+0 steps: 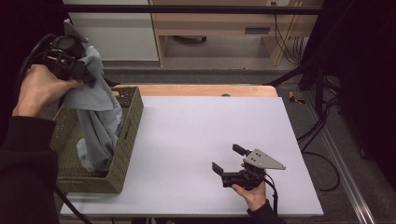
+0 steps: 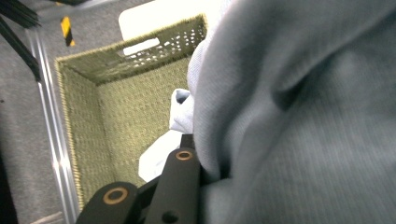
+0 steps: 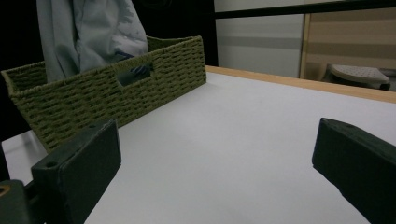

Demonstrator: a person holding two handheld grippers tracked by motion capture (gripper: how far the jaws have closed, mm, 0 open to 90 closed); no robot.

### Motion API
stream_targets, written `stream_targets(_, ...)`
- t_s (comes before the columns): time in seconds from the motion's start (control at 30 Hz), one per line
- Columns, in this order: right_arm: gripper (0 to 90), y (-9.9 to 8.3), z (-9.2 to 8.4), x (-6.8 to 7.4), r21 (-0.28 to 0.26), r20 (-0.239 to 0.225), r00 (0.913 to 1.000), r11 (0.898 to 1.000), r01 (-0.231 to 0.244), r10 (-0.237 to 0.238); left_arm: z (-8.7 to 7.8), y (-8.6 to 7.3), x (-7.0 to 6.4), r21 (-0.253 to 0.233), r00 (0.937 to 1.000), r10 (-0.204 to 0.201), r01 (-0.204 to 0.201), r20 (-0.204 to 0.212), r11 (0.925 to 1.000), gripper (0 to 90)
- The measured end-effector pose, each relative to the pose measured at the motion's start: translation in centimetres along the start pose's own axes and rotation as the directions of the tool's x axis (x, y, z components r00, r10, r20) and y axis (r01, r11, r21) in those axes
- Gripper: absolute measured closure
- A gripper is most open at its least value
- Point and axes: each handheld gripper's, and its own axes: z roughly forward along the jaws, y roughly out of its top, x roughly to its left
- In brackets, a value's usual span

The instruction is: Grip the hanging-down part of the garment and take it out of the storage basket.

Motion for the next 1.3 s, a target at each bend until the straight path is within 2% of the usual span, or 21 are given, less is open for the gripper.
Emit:
stream_targets(0.13,1.3,0.8,1.5,0.7,0.002,-0.033,0.9995,1.0,0.003,-0.003,-1.5,0.2,0.0,-0.019,0.9999,-0.006,0.006,-0.008,0.9998,81.0)
stream_targets(0.5,2.4,2.4,5.6,2.4,-0.01,-0.094,0.9953,1.0,-0.025,0.024,-3.2,0.4,0.3,-0.03,0.9998,-0.012,0.011,-0.016,0.9995,80.9)
stream_targets(0.73,3.2,3.6,8.1,3.6,-0.009,-0.125,0.9919,1.0,-0.022,0.021,-2.9,0.5,0.3,-0.017,0.9999,-0.008,0.008,-0.013,0.9998,80.9)
stream_targets(1.3,4.8,5.0,14.7,6.9,0.009,-0.191,0.9814,1.0,-0.013,0.015,-2.3,0.7,0.3,0.005,0.9999,0.002,-0.002,-0.013,1.0,80.7)
